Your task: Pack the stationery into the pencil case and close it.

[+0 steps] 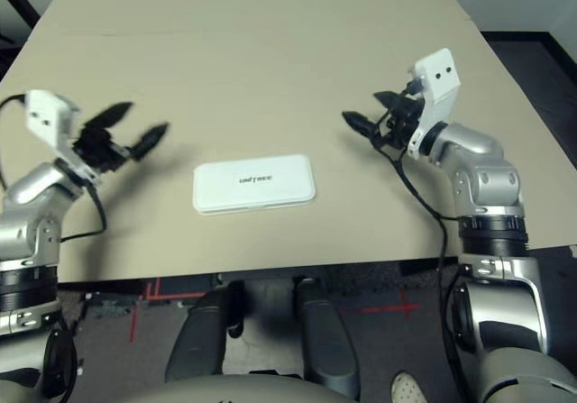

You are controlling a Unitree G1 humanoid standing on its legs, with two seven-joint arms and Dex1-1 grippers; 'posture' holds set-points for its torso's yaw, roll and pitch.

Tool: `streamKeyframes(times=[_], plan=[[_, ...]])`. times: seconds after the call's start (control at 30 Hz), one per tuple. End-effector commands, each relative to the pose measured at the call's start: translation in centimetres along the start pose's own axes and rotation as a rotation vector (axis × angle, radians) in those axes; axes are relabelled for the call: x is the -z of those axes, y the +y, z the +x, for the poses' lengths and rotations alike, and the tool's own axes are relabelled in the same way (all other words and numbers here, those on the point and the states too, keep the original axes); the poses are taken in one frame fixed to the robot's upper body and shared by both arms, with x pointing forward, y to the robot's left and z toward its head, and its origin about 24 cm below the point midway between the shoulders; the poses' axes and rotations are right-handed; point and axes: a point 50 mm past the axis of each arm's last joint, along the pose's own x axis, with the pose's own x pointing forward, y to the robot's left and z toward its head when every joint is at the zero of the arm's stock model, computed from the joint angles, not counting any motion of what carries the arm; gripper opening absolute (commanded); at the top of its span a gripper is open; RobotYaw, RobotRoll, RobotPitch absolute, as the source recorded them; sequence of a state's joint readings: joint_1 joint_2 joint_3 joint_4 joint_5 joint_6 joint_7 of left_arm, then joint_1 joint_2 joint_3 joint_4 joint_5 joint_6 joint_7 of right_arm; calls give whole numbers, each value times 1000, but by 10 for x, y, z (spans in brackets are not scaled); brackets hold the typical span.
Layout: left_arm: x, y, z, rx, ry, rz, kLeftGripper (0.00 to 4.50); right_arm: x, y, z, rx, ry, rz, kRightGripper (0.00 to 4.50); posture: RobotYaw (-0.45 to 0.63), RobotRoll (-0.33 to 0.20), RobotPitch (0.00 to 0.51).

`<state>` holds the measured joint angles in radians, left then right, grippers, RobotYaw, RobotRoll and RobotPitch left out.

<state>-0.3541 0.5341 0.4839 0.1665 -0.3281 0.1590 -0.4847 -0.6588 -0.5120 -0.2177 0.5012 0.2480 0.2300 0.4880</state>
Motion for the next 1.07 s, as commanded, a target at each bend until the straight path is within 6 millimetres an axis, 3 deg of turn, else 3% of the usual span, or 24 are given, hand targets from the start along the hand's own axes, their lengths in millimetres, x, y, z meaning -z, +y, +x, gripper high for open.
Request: streamKeyframes(times=[0.03, 0.2, 0.57, 1.07], plan=[[5, 20, -1, -117, -13, 30, 4492, 5, -16, 1, 133, -35, -10, 4500, 92, 0, 212], [9, 32, 0, -180, -27, 47, 4492, 9, -29, 1, 227, -59, -25, 4500, 72, 0, 206], [14, 32, 11, -195, -41, 37, 4492, 6, -53, -10, 396, -127, -45, 4500, 19, 0, 214], [13, 27, 24, -158, -44, 38, 4492, 11, -53, -14, 410, -131, -33, 4500, -8, 0, 208]])
